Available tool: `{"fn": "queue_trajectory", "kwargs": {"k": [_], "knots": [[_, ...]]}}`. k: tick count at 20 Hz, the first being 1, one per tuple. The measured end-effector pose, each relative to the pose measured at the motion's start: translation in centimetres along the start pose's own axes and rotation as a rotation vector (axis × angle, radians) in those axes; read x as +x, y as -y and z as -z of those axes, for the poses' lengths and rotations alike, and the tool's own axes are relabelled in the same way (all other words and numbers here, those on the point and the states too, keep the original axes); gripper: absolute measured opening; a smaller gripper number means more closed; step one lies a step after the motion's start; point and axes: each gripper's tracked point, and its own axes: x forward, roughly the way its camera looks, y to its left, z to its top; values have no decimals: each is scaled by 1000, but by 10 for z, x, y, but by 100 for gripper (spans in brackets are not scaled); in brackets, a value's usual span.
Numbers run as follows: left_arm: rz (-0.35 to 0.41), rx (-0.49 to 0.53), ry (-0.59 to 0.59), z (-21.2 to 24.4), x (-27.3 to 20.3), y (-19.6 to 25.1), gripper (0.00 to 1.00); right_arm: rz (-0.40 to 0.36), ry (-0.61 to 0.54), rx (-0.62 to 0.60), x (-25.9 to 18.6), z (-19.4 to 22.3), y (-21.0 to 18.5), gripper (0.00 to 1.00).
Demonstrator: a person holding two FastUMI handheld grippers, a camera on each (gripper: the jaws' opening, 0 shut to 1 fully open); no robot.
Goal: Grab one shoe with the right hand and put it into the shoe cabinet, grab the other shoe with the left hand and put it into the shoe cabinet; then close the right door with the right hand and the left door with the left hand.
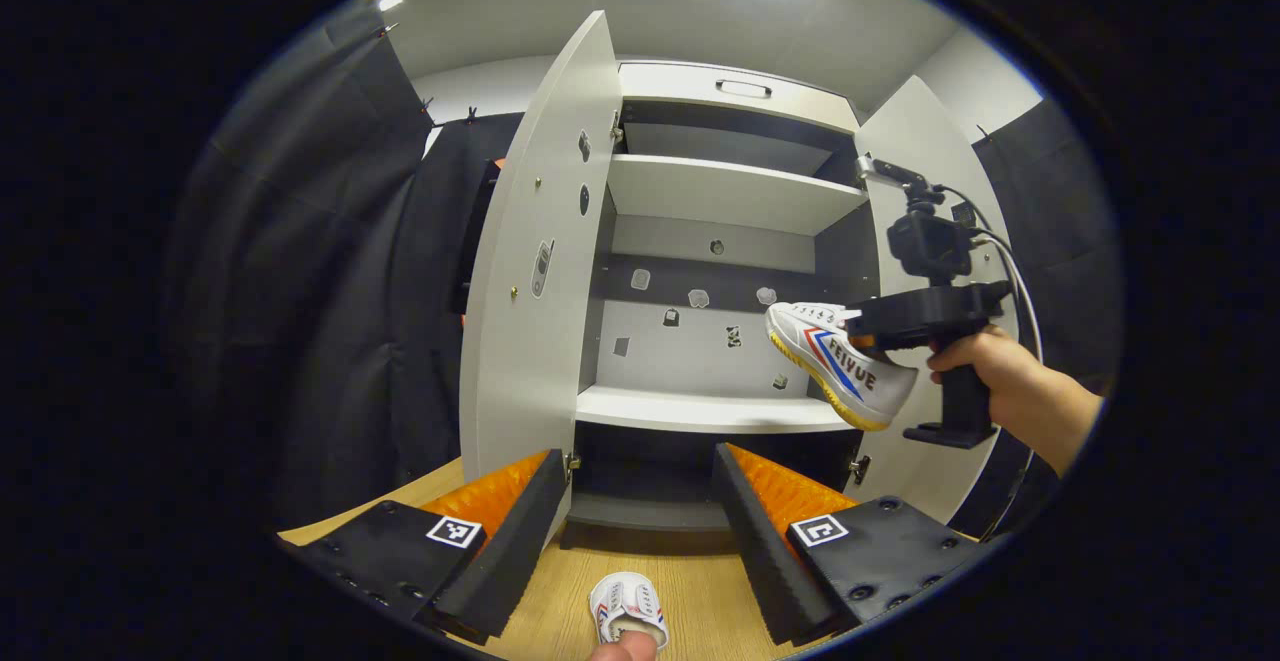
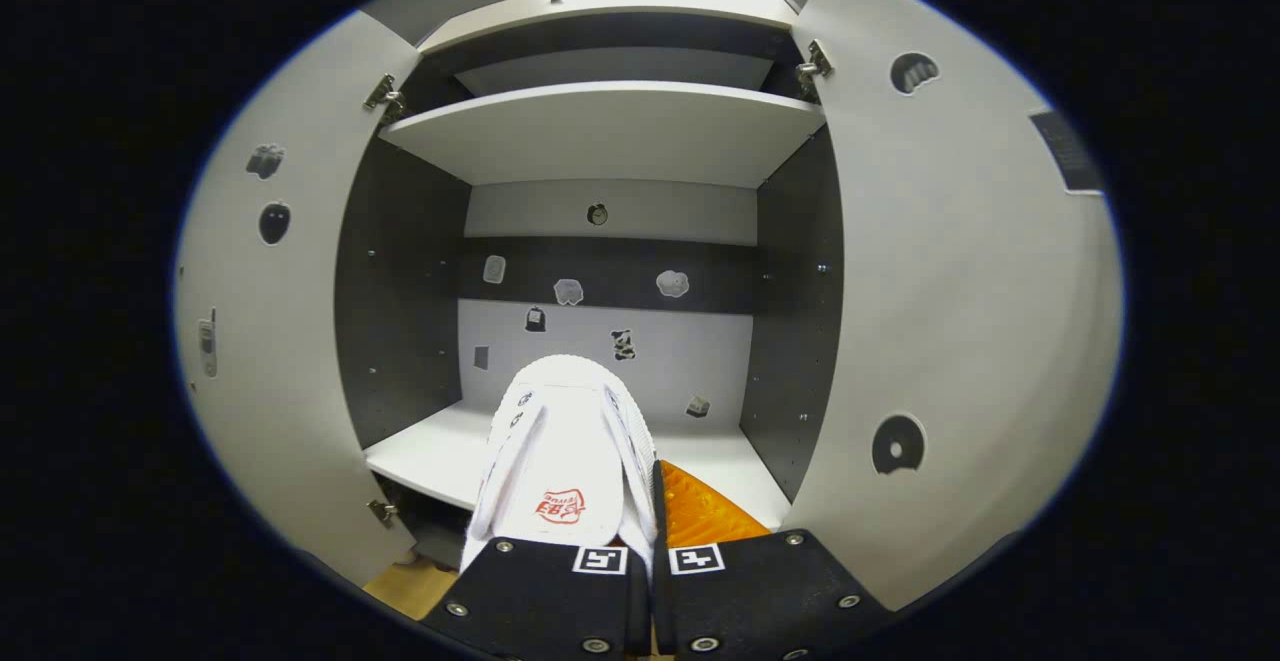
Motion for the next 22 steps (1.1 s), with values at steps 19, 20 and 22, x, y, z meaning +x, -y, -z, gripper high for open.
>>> {"fn": "queue_trajectory", "kwargs": {"k": [19,20,22], "knots": [[-41,25,-20,7,7,-20,96,167,-369,-50,182,93,32,1],[-43,26,-21,8,8,-22,94,163,-378,-51,183,96,32,2],[-53,30,-27,10,8,-26,96,150,-392,-54,183,101,30,4]]}}
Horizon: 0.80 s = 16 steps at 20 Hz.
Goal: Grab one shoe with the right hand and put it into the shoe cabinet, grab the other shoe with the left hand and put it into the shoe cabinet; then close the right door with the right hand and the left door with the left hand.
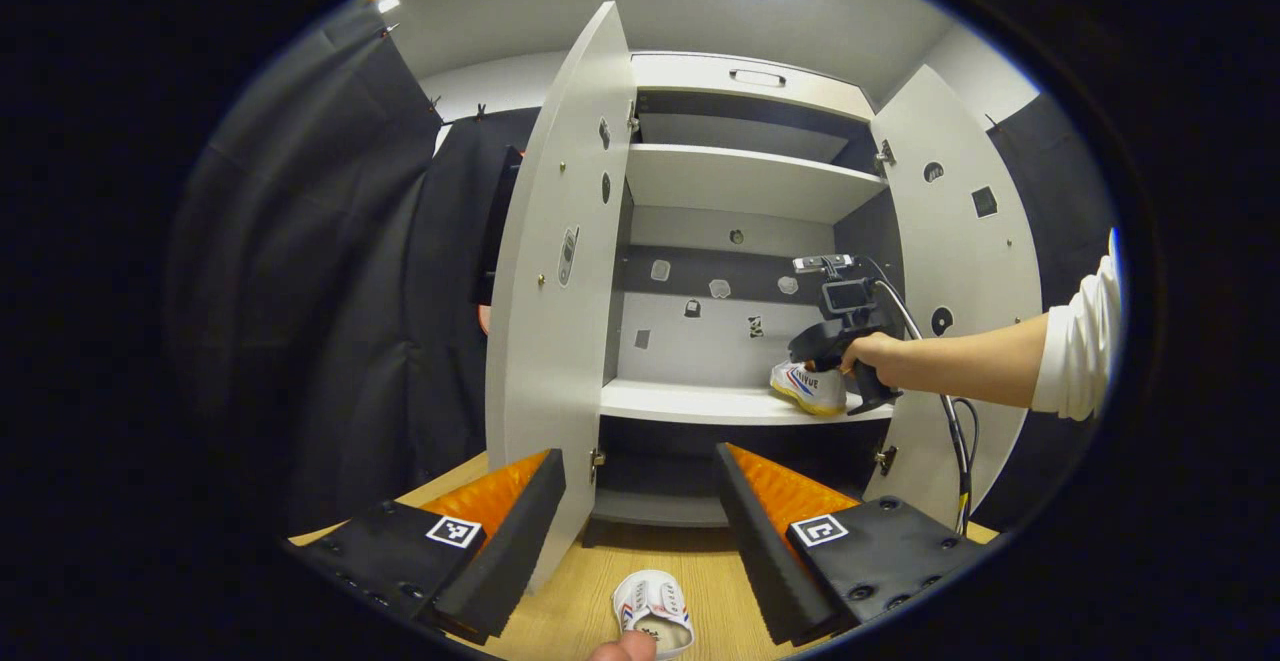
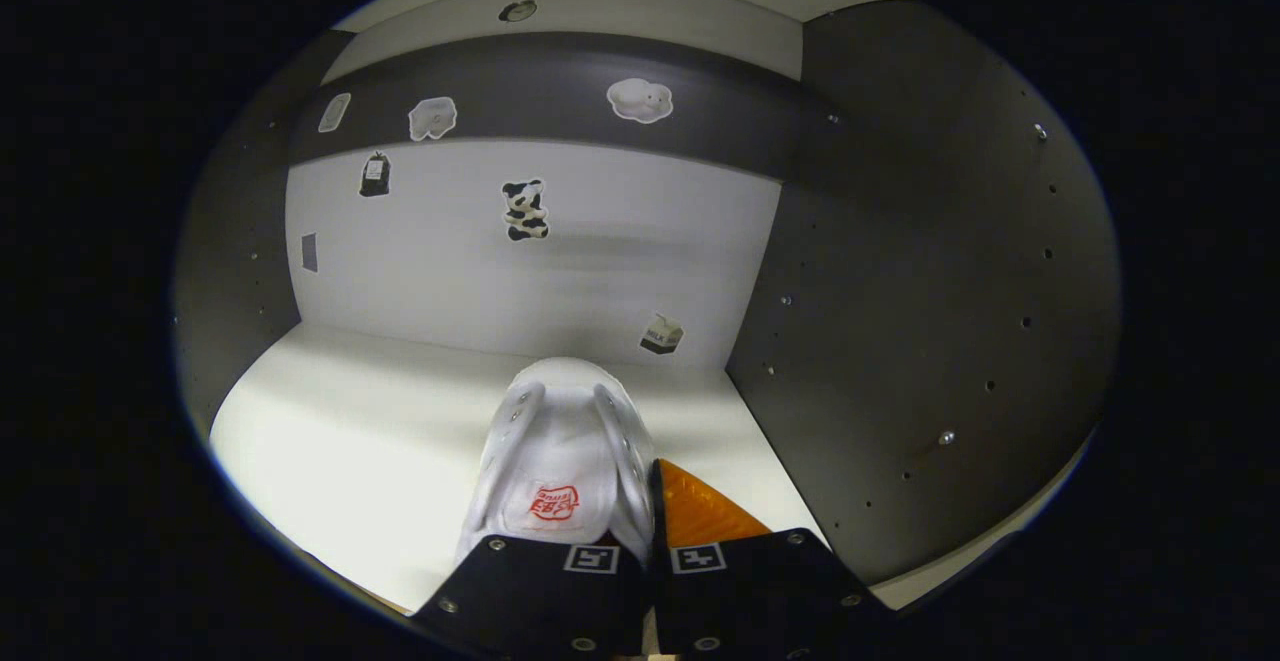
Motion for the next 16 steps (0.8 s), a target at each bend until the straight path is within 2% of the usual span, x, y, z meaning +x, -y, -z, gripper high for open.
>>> {"fn": "queue_trajectory", "kwargs": {"k": [2,5,6,7,8,9,10,12,14,16], "knots": [[-6,-4,-6,3,0,-3,99,-8,3,15,-1,-2,-1,12],[-9,-16,-7,4,0,-3,96,-9,15,3,-5,-4,0,22],[-8,-17,-6,3,0,-3,99,-7,20,-8,-7,-5,2,27],[-6,-17,-4,3,-1,-2,96,-3,29,-14,-10,-8,5,32],[-3,-17,-1,2,-2,0,96,-9,37,-16,-14,-10,7,47],[2,-18,1,1,-1,2,96,-10,40,-15,-16,-11,10,50],[9,-18,4,0,-1,3,96,-11,40,-14,-20,-11,14,71],[22,-20,10,-3,-1,9,96,-19,41,-2,-27,-11,20,86],[37,-22,15,-5,-3,15,96,-39,42,7,-37,-11,22,92],[49,-25,19,-6,-5,20,96,-61,66,0,-52,-15,21,93]]}}
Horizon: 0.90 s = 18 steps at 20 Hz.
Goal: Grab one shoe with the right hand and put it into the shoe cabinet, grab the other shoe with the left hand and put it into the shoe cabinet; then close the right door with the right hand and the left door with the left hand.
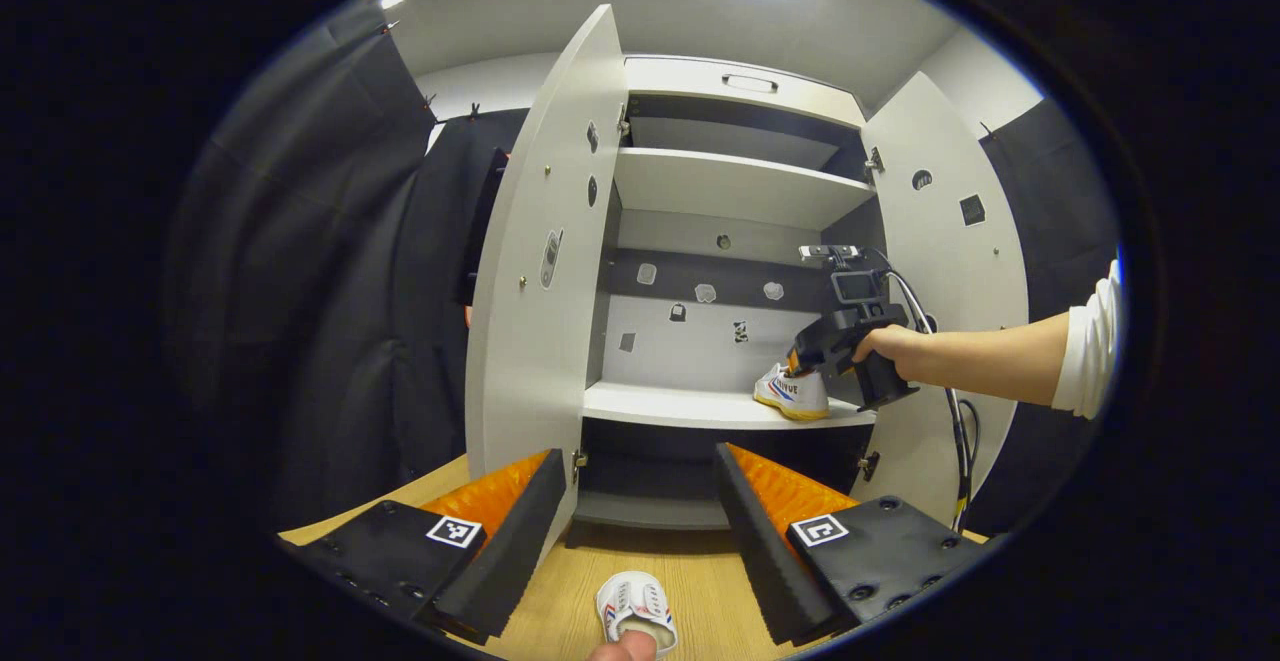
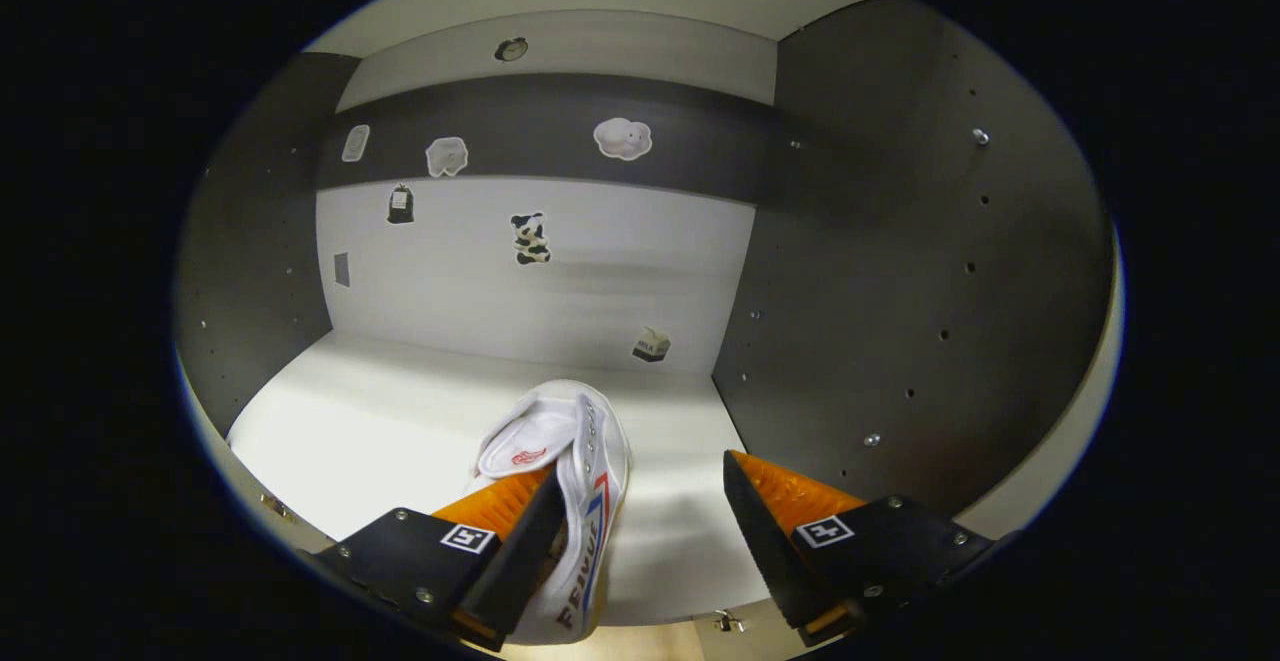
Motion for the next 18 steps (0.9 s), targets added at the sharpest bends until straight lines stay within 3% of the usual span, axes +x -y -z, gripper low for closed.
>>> {"fn": "queue_trajectory", "kwargs": {"k": [11,18], "knots": [[29,0,25,-8,-7,13,96,-212,253,41,-144,-47,-45,93],[37,1,25,-7,-7,15,96,-251,435,22,-243,-33,-41,93]]}}
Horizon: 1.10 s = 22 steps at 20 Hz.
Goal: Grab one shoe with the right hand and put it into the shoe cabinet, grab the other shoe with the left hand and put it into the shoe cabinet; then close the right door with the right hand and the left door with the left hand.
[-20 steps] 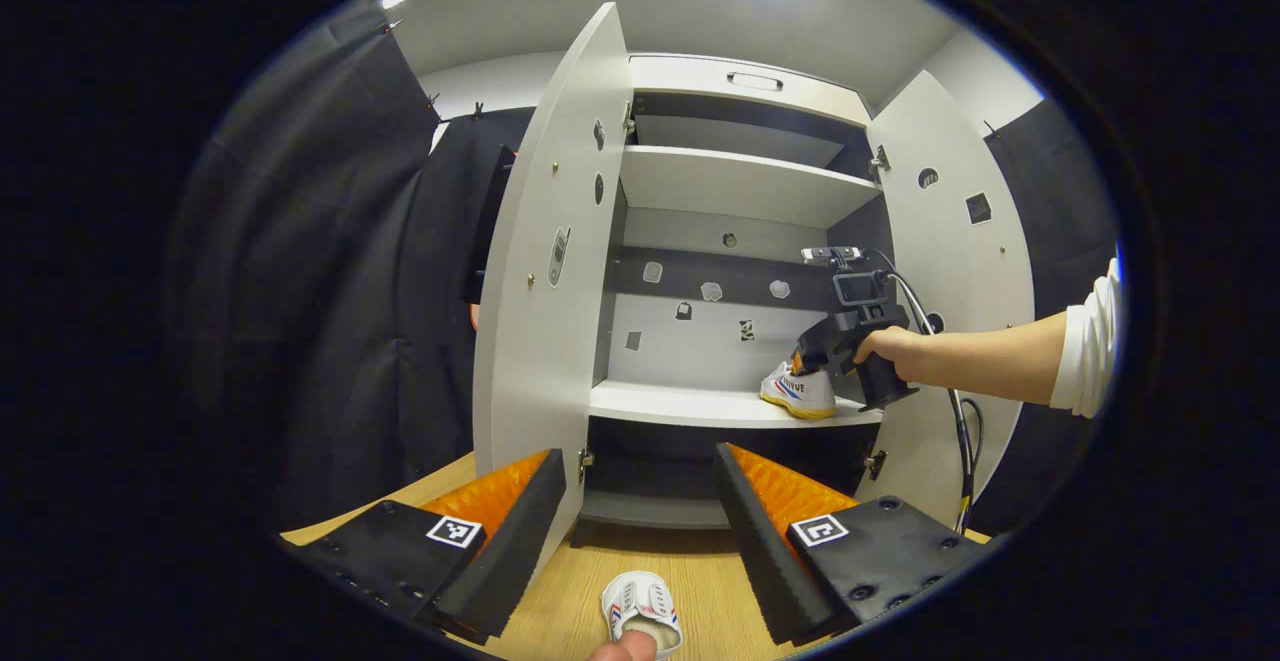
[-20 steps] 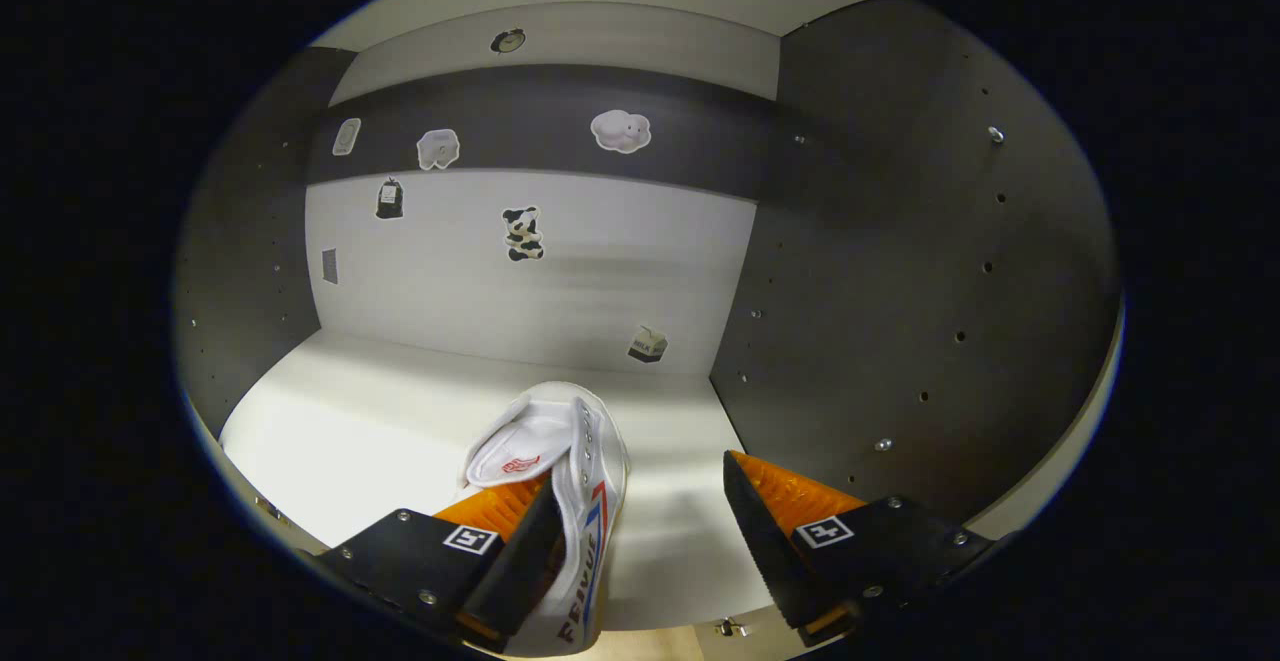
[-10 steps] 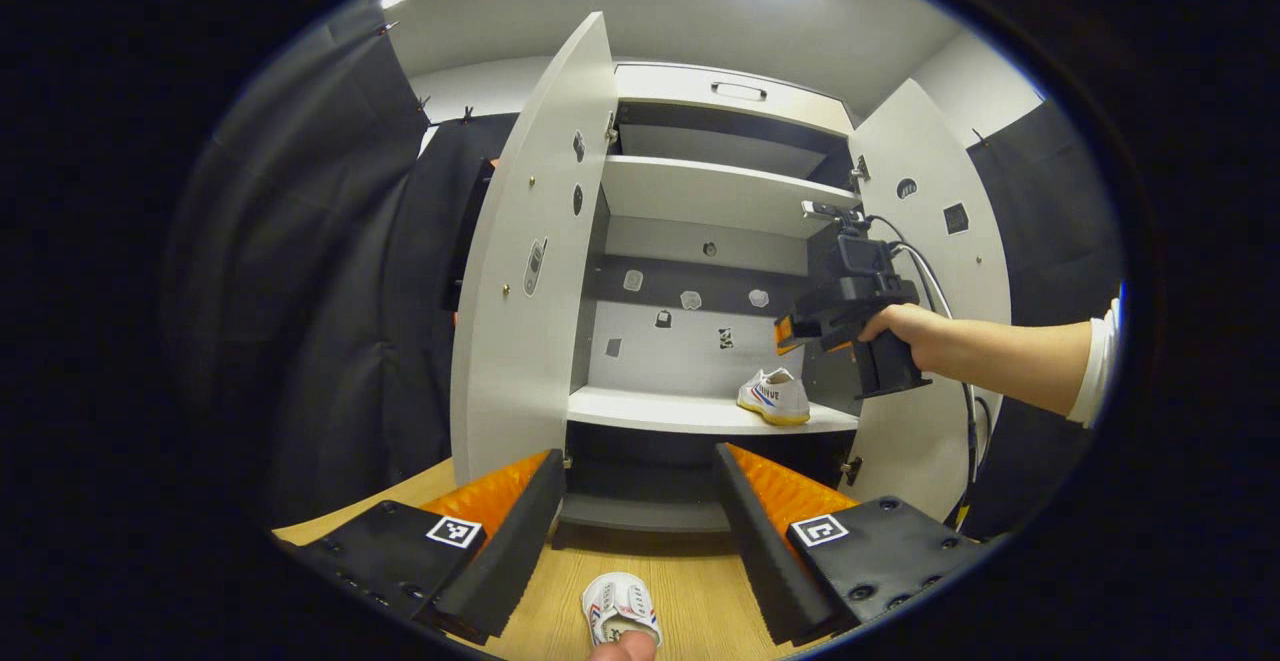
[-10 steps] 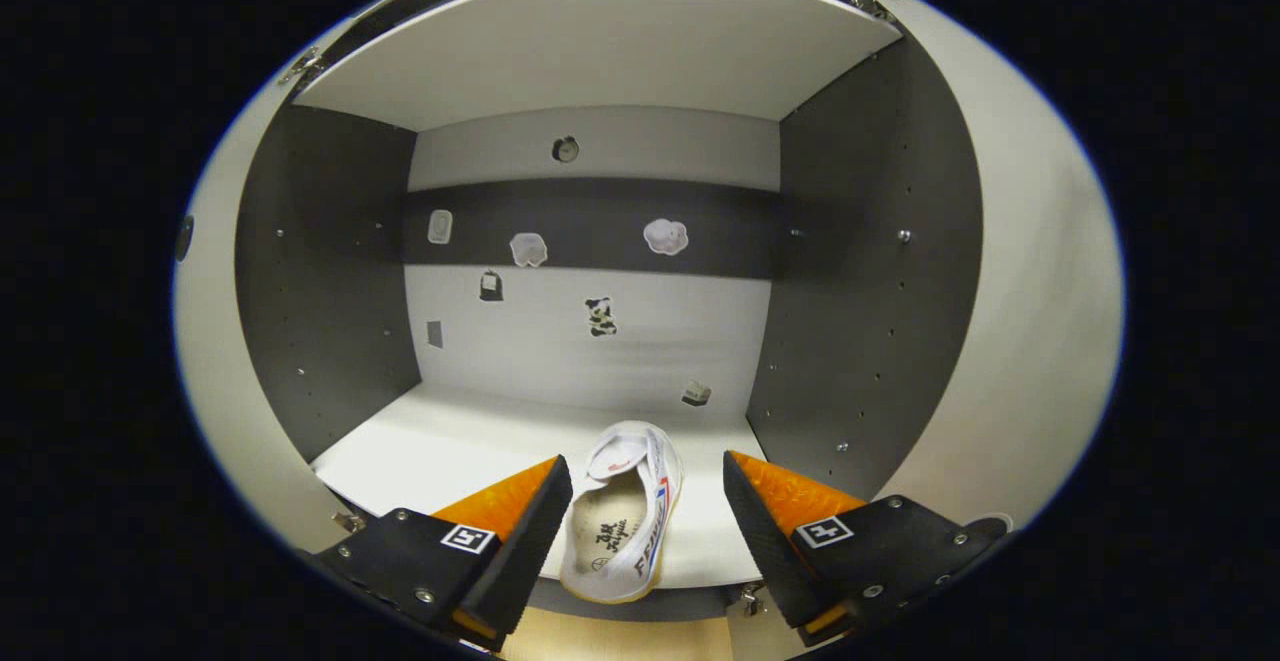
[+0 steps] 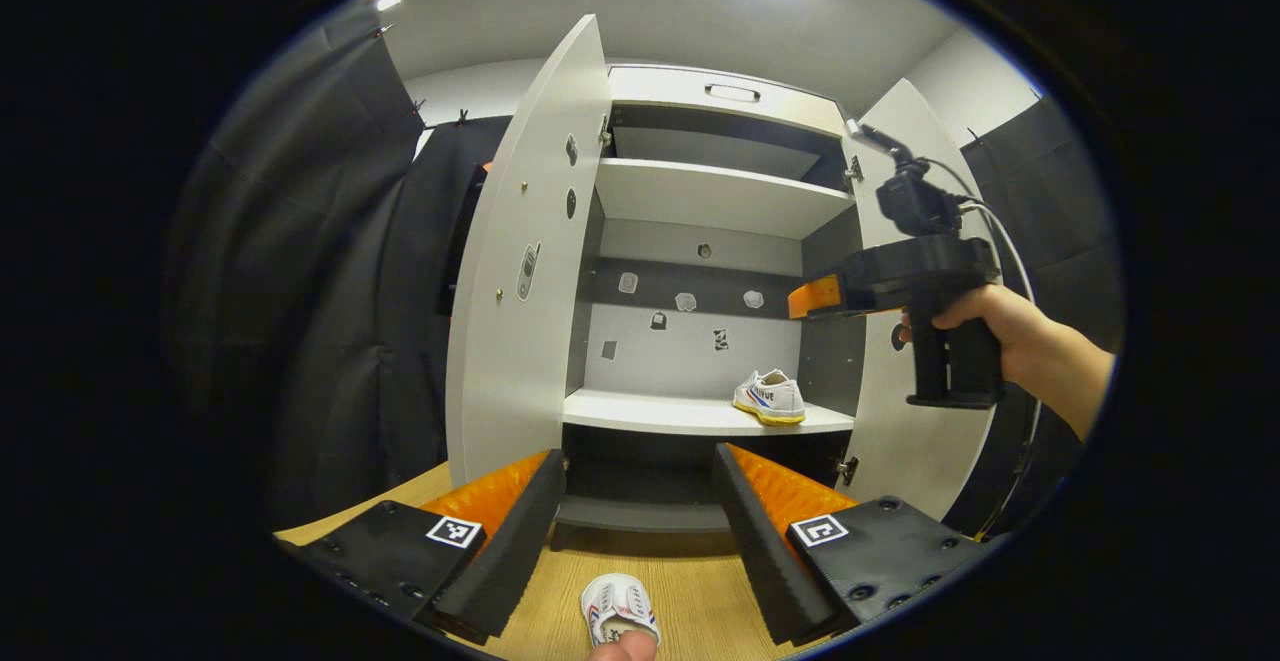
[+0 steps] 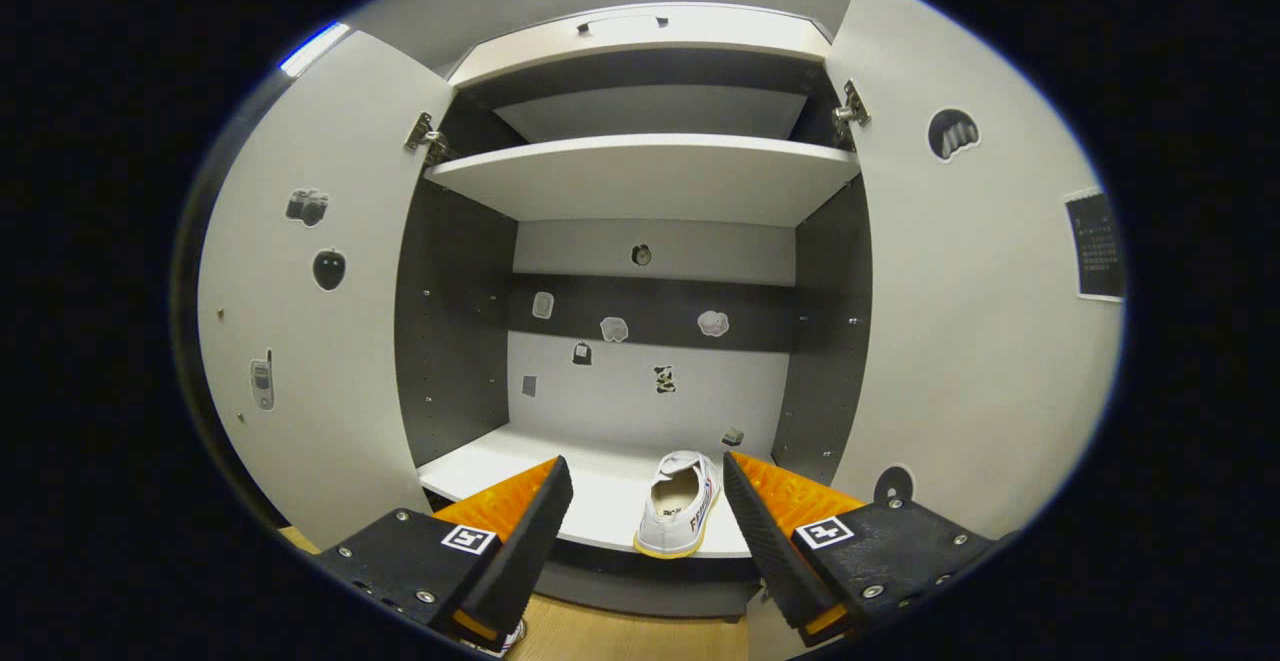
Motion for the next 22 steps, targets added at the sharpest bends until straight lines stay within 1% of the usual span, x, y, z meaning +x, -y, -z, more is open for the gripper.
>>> {"fn": "queue_trajectory", "kwargs": {"k": [1,2,3,5,6,9,10,12,15,17,18,20,22], "knots": [[3,2,1,0,1,1,96,6,19,-10,-13,0,0,93],[8,4,1,-1,1,3,96,15,36,-17,-27,3,3,97],[12,6,2,-1,2,5,96,34,50,-21,-38,7,5,93],[24,7,0,0,4,9,96,59,54,-22,-58,21,8,93],[30,7,-3,1,5,12,94,65,51,-21,-67,30,9,93],[47,5,-13,6,7,19,94,113,71,-38,-92,52,21,93],[50,3,-16,7,8,21,96,136,72,-48,-99,60,26,93],[56,-2,-26,10,8,24,96,162,63,-51,-116,79,32,93],[57,-14,-47,18,9,24,96,173,69,9,-132,99,33,93],[57,12,-54,18,16,19,96,191,89,35,-138,101,43,93],[57,32,-58,17,21,14,93,201,91,42,-136,99,52,93],[93,52,-93,27,31,10,96,215,104,48,-143,99,57,93],[123,30,-165,53,34,0,96,226,107,46,-150,102,62,93]]}}
